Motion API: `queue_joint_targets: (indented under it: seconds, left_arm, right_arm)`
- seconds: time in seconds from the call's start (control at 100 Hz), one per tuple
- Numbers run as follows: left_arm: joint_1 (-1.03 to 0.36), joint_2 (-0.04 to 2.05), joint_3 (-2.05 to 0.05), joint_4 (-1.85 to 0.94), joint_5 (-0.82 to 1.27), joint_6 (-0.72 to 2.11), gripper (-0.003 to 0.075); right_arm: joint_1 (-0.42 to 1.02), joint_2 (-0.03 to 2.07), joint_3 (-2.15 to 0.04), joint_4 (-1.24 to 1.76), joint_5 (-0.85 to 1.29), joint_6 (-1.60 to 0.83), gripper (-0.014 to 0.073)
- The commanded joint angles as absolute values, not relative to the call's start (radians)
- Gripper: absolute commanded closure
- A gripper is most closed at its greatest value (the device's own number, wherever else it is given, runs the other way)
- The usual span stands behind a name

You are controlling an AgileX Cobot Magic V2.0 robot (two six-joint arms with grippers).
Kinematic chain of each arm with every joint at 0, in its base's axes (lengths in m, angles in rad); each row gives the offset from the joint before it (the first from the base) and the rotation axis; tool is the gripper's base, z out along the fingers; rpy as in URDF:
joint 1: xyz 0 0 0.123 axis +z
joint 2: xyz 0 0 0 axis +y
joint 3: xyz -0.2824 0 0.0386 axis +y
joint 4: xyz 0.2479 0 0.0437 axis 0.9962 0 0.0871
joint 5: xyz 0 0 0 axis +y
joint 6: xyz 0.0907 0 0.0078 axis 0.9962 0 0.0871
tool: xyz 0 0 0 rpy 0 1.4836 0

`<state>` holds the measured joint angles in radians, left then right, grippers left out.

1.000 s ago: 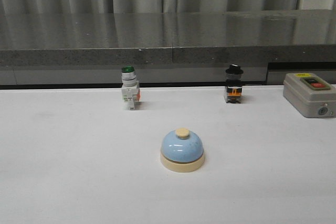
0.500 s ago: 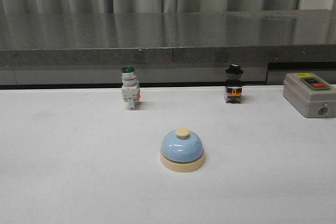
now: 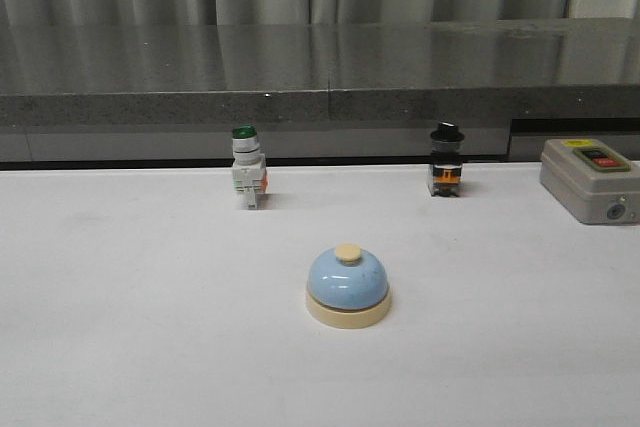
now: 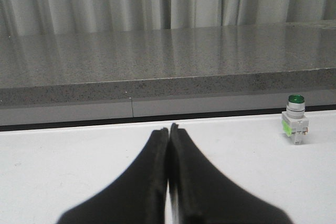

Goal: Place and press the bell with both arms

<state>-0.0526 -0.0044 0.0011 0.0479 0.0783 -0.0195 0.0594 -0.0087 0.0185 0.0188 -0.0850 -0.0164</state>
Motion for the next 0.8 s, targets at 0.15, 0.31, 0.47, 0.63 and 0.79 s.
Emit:
queue_joint_targets:
  seconds: [0.15,0.31,0.47,0.63,0.79]
  left_arm:
    - [-0.053,-0.034,0.045,0.048,-0.012,-0.032,0.074]
    - [-0.053,-0.034,0.045,0.048,-0.012,-0.032,0.074]
    - [-0.053,-0.034,0.045,0.048,-0.012,-0.032,0.074]
    - [-0.053,-0.034,0.045,0.048,-0.012,-0.032,0.074]
    - [-0.053,-0.034,0.045,0.048,-0.012,-0.032,0.074]
  right_arm:
    - [0.059,0.084,-0.255,0.042,0.136,0.075,0.0654]
    - [0.059,0.298,-0.521,0.044,0.469,0.075,0.0654]
    - [0.059,0.518,-0.736,0.044,0.675,0.074,0.0654]
    - [0.059,0.677,-0.826,0.044,0.742,0.074,0.0654]
    - [0.059,0.788,-0.826,0.082,0.739,0.074,0.0654]
